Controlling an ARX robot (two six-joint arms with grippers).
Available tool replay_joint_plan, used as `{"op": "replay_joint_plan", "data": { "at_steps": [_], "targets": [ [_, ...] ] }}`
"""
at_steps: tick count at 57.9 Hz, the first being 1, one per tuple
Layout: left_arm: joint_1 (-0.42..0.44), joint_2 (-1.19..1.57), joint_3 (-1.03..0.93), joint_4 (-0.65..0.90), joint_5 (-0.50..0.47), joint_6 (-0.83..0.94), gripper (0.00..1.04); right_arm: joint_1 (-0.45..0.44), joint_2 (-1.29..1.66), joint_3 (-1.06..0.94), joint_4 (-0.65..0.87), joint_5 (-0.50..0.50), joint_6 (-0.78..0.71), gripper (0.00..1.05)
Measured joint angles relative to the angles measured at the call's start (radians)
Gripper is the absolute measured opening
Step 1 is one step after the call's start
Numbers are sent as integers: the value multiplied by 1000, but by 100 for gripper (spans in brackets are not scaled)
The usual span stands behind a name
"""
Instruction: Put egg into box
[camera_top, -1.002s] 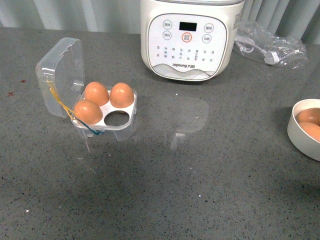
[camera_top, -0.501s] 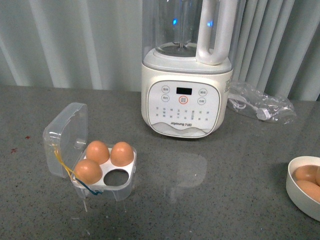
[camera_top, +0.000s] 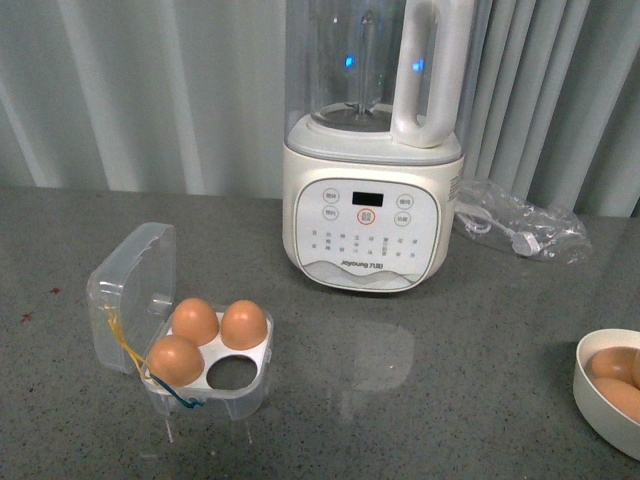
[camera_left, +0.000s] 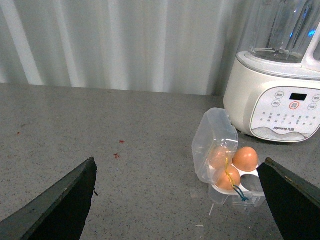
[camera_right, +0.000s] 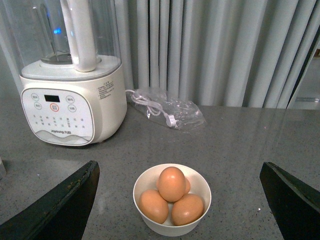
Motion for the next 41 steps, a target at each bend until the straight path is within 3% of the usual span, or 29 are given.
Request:
{"op": "replay_joint_plan", "data": {
  "at_steps": [37,41],
  "targets": [
    [0,0,0,0,0,0,98,0,0,0,0,0,0,97],
    [0,0,0,0,0,0,98,-19,37,25,-66,-66,-4,97]
  ]
}}
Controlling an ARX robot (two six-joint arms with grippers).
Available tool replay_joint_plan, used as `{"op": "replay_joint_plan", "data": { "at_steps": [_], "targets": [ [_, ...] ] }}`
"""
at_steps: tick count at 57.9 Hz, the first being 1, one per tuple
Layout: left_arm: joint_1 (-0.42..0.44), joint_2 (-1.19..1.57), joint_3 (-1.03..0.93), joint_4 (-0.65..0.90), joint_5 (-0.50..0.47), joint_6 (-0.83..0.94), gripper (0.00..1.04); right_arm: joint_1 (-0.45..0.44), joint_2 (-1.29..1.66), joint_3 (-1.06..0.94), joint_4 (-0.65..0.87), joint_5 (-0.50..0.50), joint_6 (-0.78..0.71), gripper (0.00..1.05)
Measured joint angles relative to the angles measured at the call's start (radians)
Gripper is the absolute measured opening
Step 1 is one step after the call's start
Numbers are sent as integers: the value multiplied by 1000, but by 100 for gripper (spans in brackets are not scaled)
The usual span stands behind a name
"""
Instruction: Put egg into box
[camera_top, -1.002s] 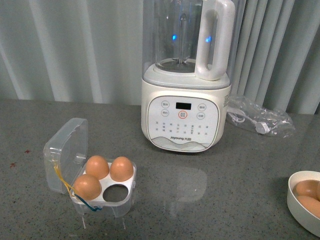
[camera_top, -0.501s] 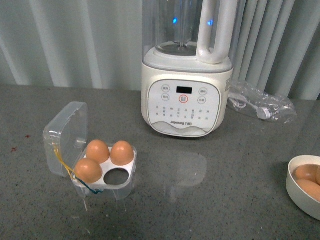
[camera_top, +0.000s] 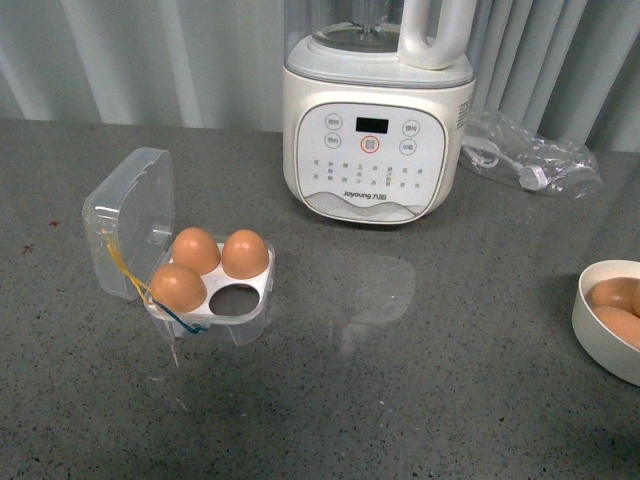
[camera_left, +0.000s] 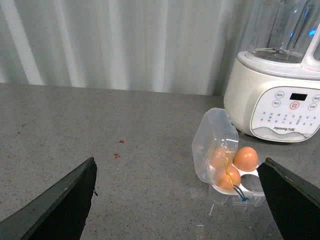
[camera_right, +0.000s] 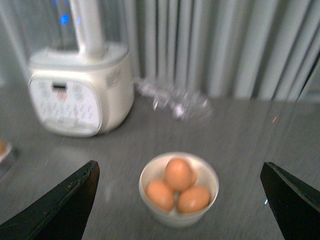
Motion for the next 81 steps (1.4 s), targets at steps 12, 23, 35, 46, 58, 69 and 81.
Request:
{"op": "replay_joint_plan", "data": {
  "at_steps": [12,23,35,46,58,69,81],
  "targets": [
    [0,0,0,0,0,0,98,-24,369,29,226,-4,-26,97],
    [0,0,0,0,0,0,98,-4,709,66,493,17,-44,97],
    [0,0,0,0,0,0,98,0,1078,121,775,18,-69,97],
    [0,0,0,0,0,0,98,-30,1302,172,917,28,-82,97],
    [0,0,0,0,0,0,98,-45,1459,237,986,32,-71,97],
    [0,0,0,0,0,0,98,-42,1579,285,1029,31,-61,97],
    [0,0,0,0,0,0,98,-26,1669,326,1053,37,-58,97]
  ]
}}
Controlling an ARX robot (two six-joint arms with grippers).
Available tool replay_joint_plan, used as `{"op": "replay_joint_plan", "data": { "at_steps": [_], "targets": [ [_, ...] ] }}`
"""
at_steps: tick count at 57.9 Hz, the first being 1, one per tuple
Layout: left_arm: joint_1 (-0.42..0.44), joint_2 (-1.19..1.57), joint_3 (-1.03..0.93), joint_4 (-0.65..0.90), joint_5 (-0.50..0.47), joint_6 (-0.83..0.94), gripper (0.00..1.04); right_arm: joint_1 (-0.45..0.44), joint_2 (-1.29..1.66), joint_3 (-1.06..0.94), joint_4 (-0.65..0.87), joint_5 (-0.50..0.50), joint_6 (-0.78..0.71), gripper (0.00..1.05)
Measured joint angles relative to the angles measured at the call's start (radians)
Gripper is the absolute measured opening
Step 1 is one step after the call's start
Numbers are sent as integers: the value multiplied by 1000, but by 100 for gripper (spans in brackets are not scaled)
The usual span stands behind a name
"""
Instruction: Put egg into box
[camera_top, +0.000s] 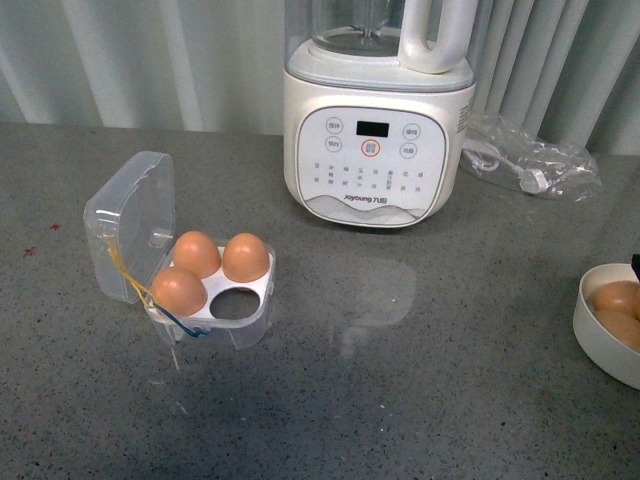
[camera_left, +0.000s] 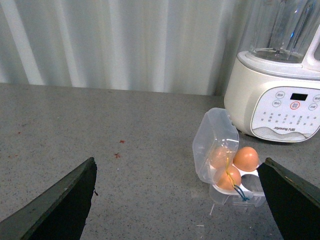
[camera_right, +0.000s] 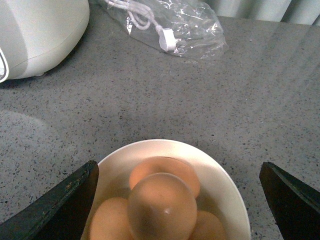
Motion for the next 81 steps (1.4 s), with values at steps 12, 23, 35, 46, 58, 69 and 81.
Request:
{"op": "replay_joint_plan", "data": {
  "at_steps": [12,23,35,46,58,69,81],
  "targets": [
    [0,0,0,0,0,0,98,15,99,41,24,20,5,61],
    [0,0,0,0,0,0,98,29,109,47,29,30,7,40],
    [0,0,0,0,0,0,98,31,32,25,-17,-4,19,40],
    [0,0,0,0,0,0,98,38,-97,12,-97,-80,25,40],
    [0,0,0,0,0,0,98,74,-169,29,-180,-333,23,40],
    [0,0,0,0,0,0,98,142,-139,70,-170,-518,-3,40],
    [0,0,0,0,0,0,98,231,-44,160,-171,-545,-13,40]
  ]
}}
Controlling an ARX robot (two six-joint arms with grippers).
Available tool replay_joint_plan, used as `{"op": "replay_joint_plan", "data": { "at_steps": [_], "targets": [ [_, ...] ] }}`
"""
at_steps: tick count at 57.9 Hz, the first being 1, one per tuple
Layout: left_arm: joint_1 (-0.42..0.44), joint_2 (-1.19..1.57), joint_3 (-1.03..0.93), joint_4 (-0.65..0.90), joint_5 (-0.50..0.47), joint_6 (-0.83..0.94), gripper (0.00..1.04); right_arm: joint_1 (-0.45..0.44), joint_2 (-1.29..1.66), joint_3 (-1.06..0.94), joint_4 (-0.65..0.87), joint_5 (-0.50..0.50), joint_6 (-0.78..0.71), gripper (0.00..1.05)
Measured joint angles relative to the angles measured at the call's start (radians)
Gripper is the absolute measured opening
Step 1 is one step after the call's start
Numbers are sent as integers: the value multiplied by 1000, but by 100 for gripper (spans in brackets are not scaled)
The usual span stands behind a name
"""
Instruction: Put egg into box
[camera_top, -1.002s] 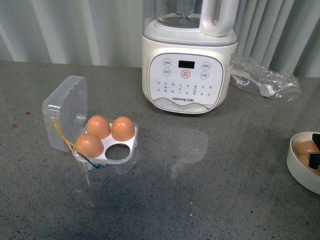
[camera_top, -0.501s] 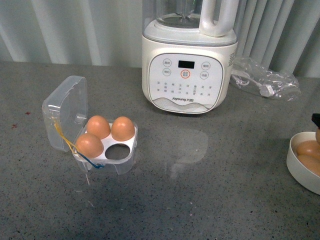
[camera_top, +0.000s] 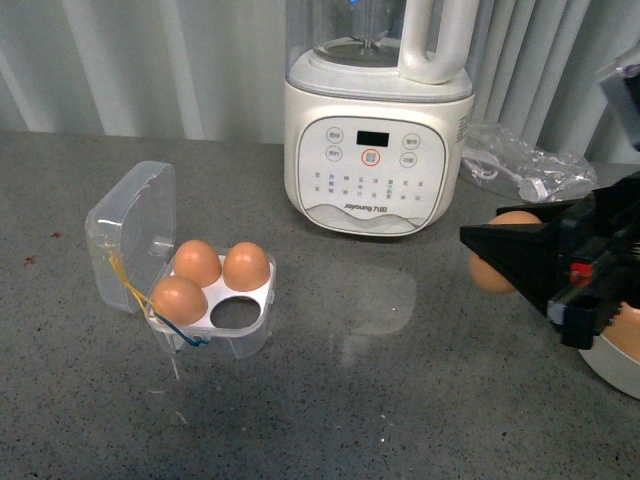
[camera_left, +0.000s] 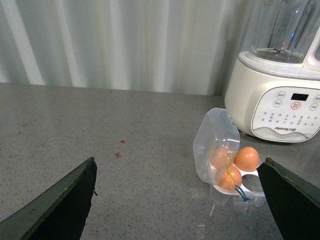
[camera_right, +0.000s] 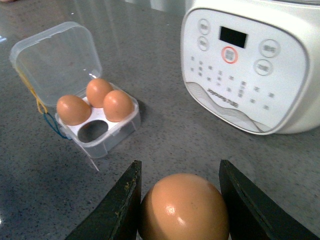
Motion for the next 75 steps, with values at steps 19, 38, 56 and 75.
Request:
{"op": "replay_joint_plan", "data": {
  "at_steps": [19,38,56,75],
  "targets": [
    [0,0,0,0,0,0,98,154,123,114,-26,-21,-6,40],
    [0,0,0,0,0,0,98,269,236,219,-8,50,32,40],
    [0,0,0,0,0,0,98,315,344,305,24,90,104,40],
    [0,0,0,0,0,0,98,347,448,375,71,122,174,40]
  ]
}}
